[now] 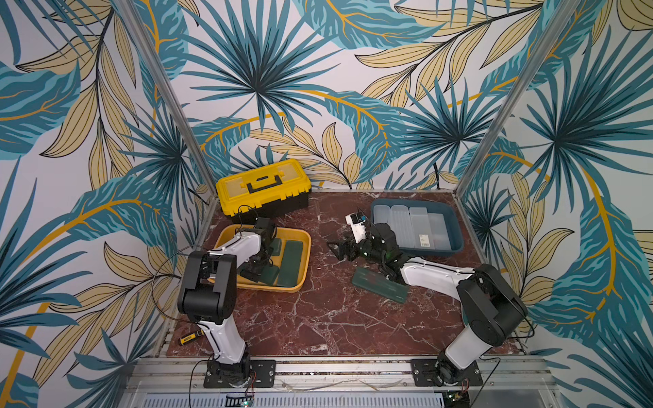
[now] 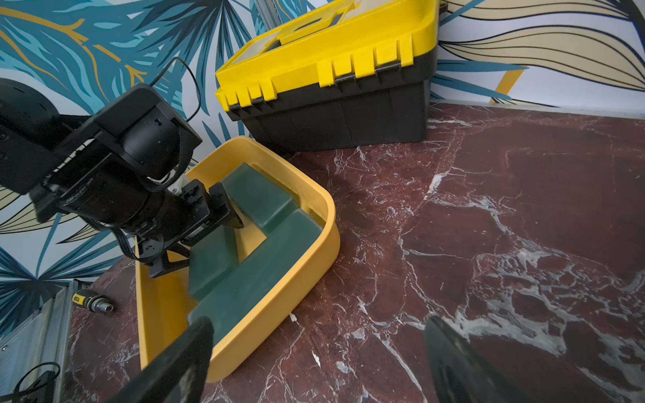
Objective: Place the pencil cases by color into the storage box
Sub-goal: Place the pencil case at the storage box.
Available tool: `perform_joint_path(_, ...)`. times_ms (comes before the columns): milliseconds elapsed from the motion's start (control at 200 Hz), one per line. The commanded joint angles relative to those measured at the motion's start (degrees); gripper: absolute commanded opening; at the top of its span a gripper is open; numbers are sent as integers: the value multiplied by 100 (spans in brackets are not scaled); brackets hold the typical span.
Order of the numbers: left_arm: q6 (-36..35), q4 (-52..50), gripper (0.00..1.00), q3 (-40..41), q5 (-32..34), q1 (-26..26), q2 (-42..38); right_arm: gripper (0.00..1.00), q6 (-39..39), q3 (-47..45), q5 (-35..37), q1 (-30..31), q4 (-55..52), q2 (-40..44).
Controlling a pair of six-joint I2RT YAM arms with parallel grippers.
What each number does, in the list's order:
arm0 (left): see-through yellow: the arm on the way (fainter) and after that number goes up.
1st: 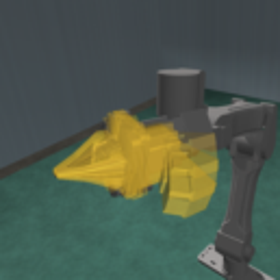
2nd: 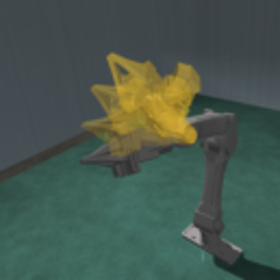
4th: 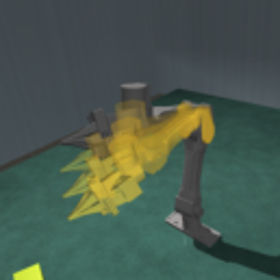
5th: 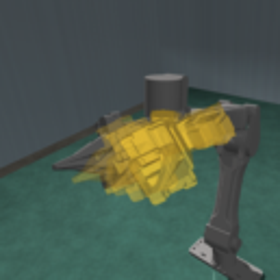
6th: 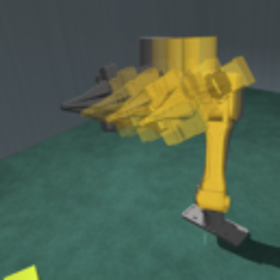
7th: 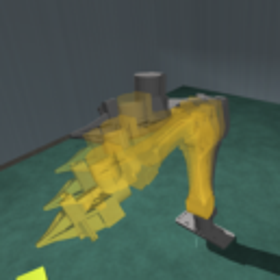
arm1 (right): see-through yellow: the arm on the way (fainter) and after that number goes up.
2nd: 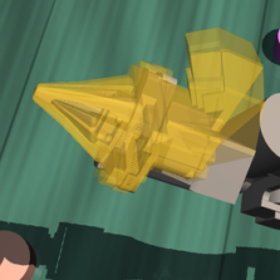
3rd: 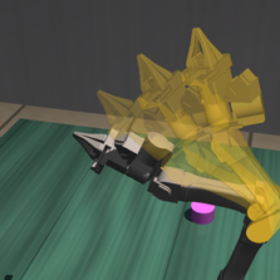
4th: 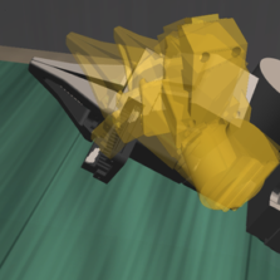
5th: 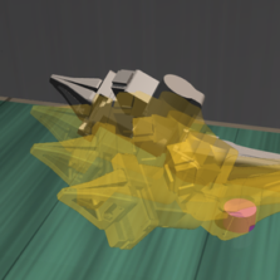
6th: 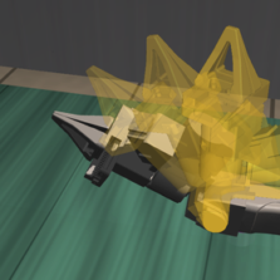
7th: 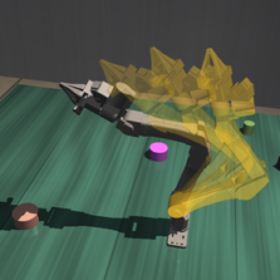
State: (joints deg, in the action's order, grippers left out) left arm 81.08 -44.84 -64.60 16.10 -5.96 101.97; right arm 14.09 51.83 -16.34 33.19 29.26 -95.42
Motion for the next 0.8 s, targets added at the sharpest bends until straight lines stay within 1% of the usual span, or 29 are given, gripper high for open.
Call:
perform_joint_path(0, -97, -60, 98, -245, 104, 33, -121, 94, -38, -68, 27, 35, -25, -47)
perform_joint_path(170, -263, -60, 99, -393, 119, -17, -332, 94, 19, -77, 27, 33, -34, 4)
perform_joint_path(280, -529, -60, 100, -598, 376, -164, -529, 94, 26, -59, 55, 33, -83, 49)
perform_joint_path(466, -920, -69, 100, -873, 489, -337, -824, 94, 21, -77, 157, 25, -146, 178)
perform_joint_path(526, -1101, -78, 100, -948, 658, -449, -935, 94, 31, -102, 168, 30, -155, 252)
perform_joint_path(621, -1520, -71, 100, -1076, 942, -652, -1127, 94, 87, -136, 222, 21, -242, 427)
perform_joint_path(796, -2704, -64, 100, -1398, 1363, -954, -1358, 94, 168, -151, 332, 12, -482, 757)
